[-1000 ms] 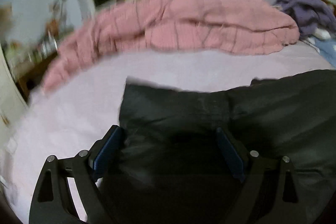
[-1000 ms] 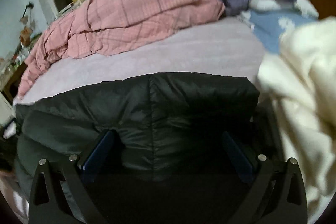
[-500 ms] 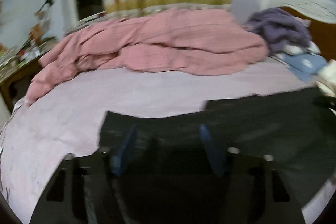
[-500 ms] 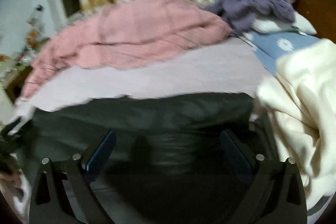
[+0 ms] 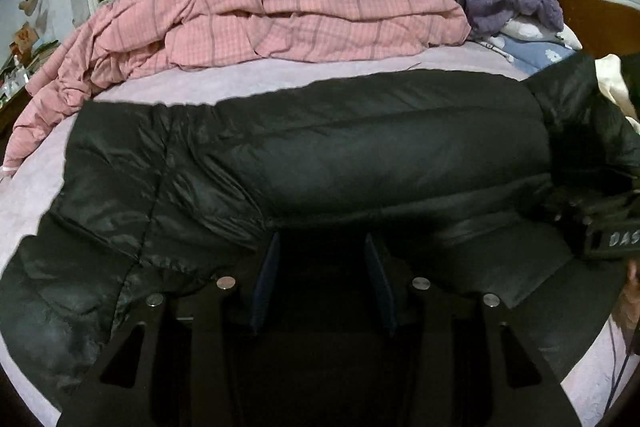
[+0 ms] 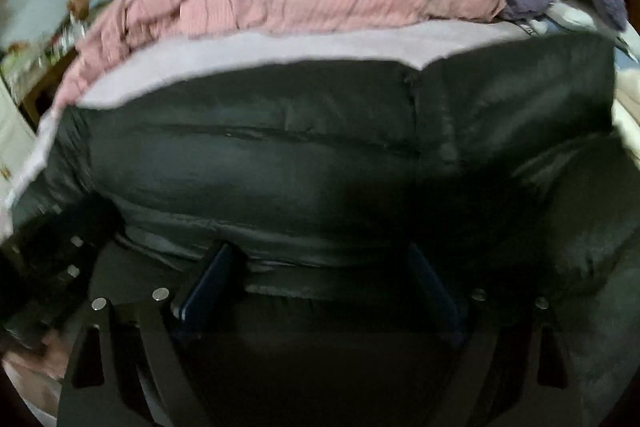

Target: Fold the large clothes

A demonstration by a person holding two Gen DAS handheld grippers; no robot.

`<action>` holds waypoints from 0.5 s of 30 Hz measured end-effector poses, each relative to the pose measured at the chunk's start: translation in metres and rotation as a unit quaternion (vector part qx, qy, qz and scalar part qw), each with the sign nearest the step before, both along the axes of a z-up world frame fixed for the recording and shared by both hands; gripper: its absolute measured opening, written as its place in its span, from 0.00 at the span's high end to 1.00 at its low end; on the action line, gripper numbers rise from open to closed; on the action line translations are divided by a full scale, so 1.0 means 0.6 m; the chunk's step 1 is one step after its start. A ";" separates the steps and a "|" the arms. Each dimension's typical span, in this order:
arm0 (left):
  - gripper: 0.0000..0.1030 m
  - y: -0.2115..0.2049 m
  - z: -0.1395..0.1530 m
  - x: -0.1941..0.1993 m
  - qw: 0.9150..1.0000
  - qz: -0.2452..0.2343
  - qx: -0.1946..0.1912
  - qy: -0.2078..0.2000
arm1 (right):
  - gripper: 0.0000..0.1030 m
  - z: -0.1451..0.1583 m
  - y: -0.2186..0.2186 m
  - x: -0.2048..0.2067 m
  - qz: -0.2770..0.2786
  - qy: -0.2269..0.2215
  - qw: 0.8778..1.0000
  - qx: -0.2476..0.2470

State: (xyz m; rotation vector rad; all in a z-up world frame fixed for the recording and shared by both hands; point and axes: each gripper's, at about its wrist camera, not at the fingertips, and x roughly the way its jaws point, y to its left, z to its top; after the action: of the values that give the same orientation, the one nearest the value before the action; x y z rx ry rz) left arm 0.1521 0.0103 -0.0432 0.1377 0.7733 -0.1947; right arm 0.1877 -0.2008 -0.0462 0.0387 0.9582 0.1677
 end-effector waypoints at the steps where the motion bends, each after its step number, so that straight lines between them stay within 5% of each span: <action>1: 0.57 0.001 -0.002 -0.001 1.000 -0.001 -0.002 0.002 | 0.13 -0.007 0.001 0.005 0.005 0.003 1.000 -0.005; 5: 0.65 -0.005 0.021 -0.019 1.000 -0.009 -0.006 -0.009 | 0.15 0.000 -0.004 0.005 -0.002 0.002 1.000 0.000; 9: 0.67 -0.022 0.090 -0.078 0.994 -0.062 -0.064 -0.064 | 0.34 0.065 -0.021 -0.023 -0.014 -0.032 0.998 0.051; 10: 0.76 -0.027 0.100 -0.091 0.992 -0.068 -0.069 -0.075 | 0.39 0.089 -0.025 -0.034 -0.013 -0.055 0.996 0.067; 12: 0.95 -0.032 0.104 -0.100 0.991 -0.072 -0.096 -0.056 | 0.73 0.132 -0.030 -0.054 -0.011 -0.087 0.992 0.093; 15: 0.97 -0.018 0.067 -0.089 0.981 -0.050 -0.187 0.020 | 0.93 0.158 -0.034 -0.067 0.003 -0.085 0.986 0.143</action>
State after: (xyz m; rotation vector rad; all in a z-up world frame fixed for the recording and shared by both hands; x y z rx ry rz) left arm 0.0984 -0.0005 -0.0028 -0.1838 0.7579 -0.4351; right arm 0.1473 -0.2214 0.0488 0.2825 0.7580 0.3091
